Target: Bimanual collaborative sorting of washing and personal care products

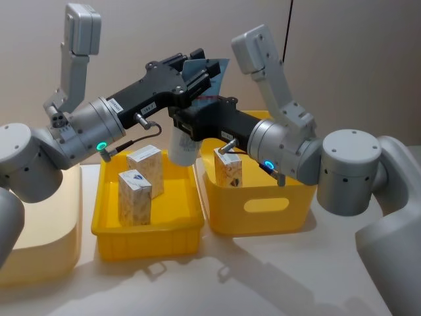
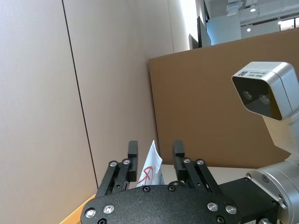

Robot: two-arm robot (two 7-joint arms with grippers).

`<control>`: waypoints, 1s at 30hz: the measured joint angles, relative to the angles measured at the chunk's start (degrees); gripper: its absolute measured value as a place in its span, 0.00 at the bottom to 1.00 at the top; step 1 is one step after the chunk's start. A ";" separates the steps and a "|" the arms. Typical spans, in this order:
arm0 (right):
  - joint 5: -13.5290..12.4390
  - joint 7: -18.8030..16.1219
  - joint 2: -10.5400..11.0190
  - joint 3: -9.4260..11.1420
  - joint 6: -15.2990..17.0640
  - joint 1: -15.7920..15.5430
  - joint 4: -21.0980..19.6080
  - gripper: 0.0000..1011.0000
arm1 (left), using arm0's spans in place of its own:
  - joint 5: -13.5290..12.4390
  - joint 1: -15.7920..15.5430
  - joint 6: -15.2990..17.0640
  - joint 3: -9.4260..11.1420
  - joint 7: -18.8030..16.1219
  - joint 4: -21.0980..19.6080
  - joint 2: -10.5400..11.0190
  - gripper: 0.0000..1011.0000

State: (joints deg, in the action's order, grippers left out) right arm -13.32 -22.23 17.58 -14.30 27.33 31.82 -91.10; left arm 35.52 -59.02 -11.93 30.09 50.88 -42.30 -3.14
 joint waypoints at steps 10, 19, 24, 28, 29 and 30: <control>-0.01 0.70 -0.13 0.44 -1.03 -0.07 0.03 0.45 | 0.00 0.00 0.00 0.00 0.00 0.00 0.00 0.71; 0.36 3.21 0.52 2.66 -3.67 0.23 1.23 0.45 | 0.00 0.00 0.00 0.00 0.00 0.00 0.00 0.97; 0.62 4.23 1.56 4.17 -4.97 0.73 2.50 0.45 | 0.00 0.00 0.00 0.00 0.00 0.00 0.00 0.99; 0.88 5.12 2.71 5.69 -5.80 1.17 4.00 0.45 | 0.01 0.00 0.00 0.00 0.00 0.00 0.00 0.99; 0.96 5.36 2.87 5.96 -5.97 1.22 4.25 0.45 | 0.00 0.00 0.00 0.00 0.00 0.00 0.00 0.99; 1.12 5.73 3.22 6.55 -6.17 1.31 4.89 0.45 | 0.01 0.00 0.00 0.00 0.00 0.00 0.00 0.99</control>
State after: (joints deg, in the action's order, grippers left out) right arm -12.20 -16.50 20.80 -7.76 21.16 33.13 -86.21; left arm 35.53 -59.02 -11.93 30.09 50.88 -42.30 -3.14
